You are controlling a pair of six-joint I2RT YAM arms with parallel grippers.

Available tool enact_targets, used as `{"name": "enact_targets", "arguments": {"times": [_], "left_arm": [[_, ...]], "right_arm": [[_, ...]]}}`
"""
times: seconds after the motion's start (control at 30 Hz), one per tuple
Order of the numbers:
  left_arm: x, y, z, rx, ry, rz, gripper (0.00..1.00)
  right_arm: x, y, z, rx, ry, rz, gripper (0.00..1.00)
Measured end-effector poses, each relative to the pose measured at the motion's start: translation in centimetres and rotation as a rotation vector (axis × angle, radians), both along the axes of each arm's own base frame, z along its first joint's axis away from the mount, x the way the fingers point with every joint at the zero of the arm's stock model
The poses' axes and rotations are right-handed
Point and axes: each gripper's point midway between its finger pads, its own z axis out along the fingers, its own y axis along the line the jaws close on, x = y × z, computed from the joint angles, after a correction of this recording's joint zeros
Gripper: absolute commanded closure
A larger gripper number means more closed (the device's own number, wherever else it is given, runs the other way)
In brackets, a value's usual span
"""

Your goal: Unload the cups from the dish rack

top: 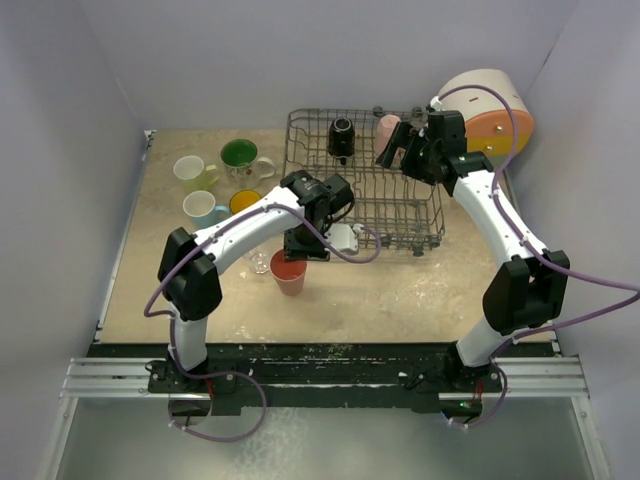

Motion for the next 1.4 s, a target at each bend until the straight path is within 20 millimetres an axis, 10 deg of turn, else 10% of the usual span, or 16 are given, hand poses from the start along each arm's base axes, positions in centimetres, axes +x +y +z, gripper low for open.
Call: {"name": "enact_targets", "arguments": {"times": [0.1,0.37,0.6,0.97,1.4], "left_arm": [[0.5,-0.4,0.9,-0.024,-0.029,0.005,0.02],[3.3,-1.6,12.0,-0.345,-0.324,0.048,0.01],[6.7,5.6,22.7,-0.59,-0.61,0.307,0.01],[6.2,6.2,18.6,-0.588,-0.481,0.424,0.01],[5.6,6.2,17.3,-0.592,-0.435,0.464,0.01]], "right_arm": [[0.3,-0.2,0.2,-0.015,-0.017,-0.001,0.0],[5.6,0.9,-0.8,-0.077,-0.073,0.004,0.0],[12.5,3.9,-4.8,-0.19,-0.076,0.008,0.0],[17.4,7.4,-5.3,-0.303,-0.173,0.073,0.1],[19.7,9.2,-12.7,-0.352,-0.164,0.109,0.23]]}}
